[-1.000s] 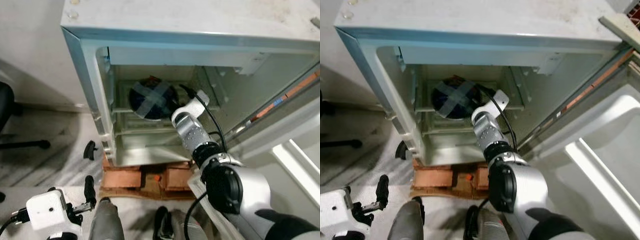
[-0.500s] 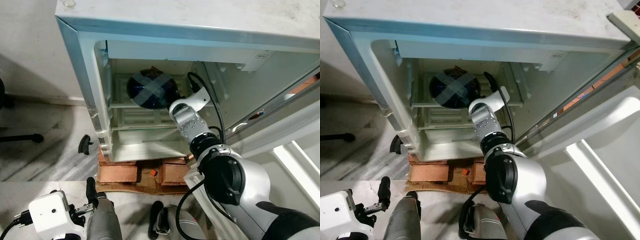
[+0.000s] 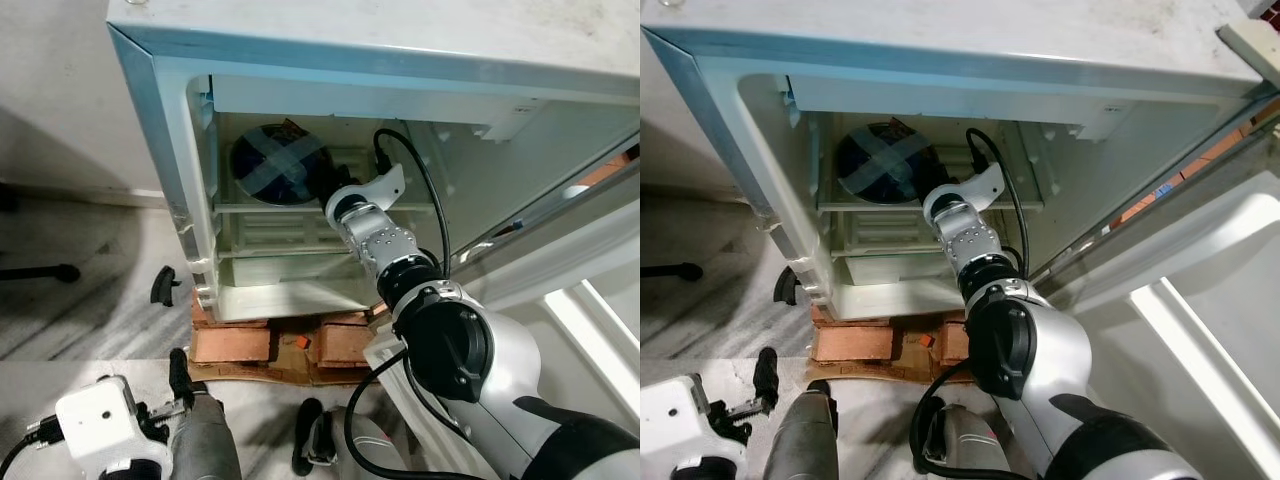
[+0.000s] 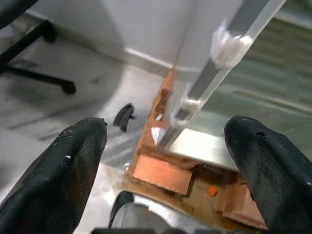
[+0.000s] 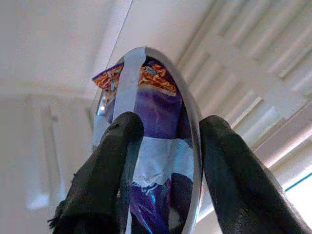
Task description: Restocking fridge
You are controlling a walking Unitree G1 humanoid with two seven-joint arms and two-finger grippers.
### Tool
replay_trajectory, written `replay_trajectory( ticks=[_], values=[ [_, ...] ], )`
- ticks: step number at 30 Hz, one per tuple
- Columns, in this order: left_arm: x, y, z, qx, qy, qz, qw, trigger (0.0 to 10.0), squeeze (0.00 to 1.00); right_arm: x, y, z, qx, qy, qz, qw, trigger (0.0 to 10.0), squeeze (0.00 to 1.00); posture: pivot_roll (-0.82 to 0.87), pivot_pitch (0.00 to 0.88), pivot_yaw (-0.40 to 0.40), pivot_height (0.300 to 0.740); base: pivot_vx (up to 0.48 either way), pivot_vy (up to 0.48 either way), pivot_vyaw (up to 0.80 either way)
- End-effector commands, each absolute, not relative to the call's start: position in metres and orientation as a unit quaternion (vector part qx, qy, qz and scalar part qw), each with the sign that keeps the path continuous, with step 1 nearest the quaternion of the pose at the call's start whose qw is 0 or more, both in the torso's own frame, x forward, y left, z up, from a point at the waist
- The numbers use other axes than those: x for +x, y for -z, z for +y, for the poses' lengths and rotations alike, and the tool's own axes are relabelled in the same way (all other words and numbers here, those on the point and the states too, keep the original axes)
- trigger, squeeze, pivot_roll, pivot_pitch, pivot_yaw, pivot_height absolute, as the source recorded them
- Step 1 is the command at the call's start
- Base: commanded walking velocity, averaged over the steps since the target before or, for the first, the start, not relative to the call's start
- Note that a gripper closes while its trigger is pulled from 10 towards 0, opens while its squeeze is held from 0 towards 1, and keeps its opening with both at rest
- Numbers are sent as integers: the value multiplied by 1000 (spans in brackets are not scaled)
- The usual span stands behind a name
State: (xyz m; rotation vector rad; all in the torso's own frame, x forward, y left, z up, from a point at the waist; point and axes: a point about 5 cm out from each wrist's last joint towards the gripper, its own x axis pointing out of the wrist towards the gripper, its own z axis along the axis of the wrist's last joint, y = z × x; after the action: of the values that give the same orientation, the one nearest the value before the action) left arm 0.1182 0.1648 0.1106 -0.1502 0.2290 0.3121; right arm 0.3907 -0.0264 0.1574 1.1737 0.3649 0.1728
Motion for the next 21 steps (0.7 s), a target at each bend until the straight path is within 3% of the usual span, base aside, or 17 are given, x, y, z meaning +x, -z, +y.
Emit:
replay_trajectory(
  ticks=[1,2,3,4,11,16,21],
  values=[
    [119,-102,166,-79,-158,134,975,10000,0,362,-155,44,511,-166,217,815,10000,1000,423,275,-200,740,0,0,0],
    [119,-102,166,-79,-158,134,975,10000,0,362,-155,44,511,-166,217,815,10000,1000,423,275,-200,740,0,0,0],
    [126,-103,166,-77,-152,123,978,10000,0,367,-152,29,455,-172,193,852,10000,1000,408,261,-194,740,0,0,0],
    [131,-104,167,-75,-147,117,979,10000,0,370,-151,20,423,-181,179,870,10000,1000,395,251,-189,740,0,0,0],
    [157,-104,168,-41,-128,92,987,10000,0,382,-145,-30,272,-235,109,927,10000,1000,332,201,-165,740,0,0,0],
    [174,-101,167,-25,-98,84,991,10000,0,373,-131,-44,161,-288,73,941,10000,1000,268,148,-133,740,0,0,0],
    [191,-102,164,-12,-74,69,995,10000,0,361,-120,-59,122,-294,48,947,10000,1000,248,111,-94,740,0,0,0]
  ],
)
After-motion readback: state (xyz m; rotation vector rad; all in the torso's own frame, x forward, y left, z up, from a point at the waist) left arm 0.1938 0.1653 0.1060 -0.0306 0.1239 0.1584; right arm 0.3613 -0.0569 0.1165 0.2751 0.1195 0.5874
